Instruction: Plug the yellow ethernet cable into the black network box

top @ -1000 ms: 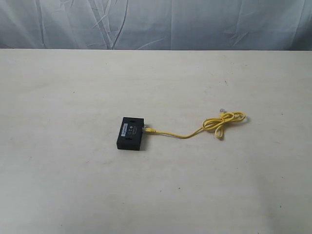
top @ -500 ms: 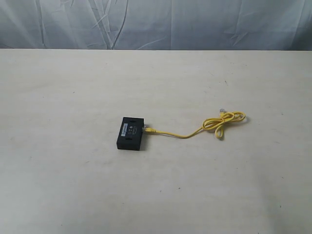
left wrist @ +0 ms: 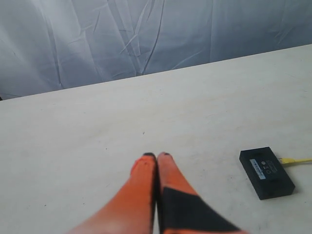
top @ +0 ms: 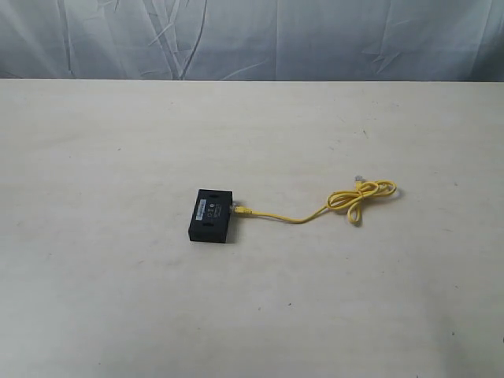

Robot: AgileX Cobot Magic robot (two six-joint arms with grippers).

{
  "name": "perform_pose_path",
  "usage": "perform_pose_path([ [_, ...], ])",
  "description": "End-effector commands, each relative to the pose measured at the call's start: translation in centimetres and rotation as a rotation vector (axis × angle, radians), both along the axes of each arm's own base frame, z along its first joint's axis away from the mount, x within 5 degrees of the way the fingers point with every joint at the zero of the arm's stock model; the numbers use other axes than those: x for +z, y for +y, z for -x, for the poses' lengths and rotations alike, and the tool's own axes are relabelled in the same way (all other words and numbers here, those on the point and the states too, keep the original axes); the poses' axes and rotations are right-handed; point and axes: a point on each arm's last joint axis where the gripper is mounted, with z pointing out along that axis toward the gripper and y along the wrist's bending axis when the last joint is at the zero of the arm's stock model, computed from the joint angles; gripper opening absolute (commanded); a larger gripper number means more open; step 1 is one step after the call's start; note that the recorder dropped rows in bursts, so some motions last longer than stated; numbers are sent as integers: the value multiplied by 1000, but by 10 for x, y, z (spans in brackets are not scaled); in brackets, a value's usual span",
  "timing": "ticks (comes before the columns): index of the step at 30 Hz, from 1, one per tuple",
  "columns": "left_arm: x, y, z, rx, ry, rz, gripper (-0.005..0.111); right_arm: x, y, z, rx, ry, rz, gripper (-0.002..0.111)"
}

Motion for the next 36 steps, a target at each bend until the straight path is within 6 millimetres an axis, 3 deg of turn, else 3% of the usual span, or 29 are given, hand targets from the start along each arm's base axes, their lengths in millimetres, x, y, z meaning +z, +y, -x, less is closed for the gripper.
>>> perform_pose_path([
  [1, -1, 0, 1, 6, -3, 6, 0, 1, 0, 0, -6, -24, -3, 0],
  [14, -1, 0, 1, 6, -3, 6, 0, 1, 0, 0, -6, -24, -3, 0],
  [20, -4, 0, 17, 3, -68, 12, 0, 1, 0, 0, -6, -24, -3, 0],
  [28, -51, 4, 44, 23, -138, -90, 0, 1, 0, 0, -6, -24, -3, 0],
  [36, -97, 6, 44, 44, -128, -91, 0, 1, 0, 0, -6, -24, -3, 0],
])
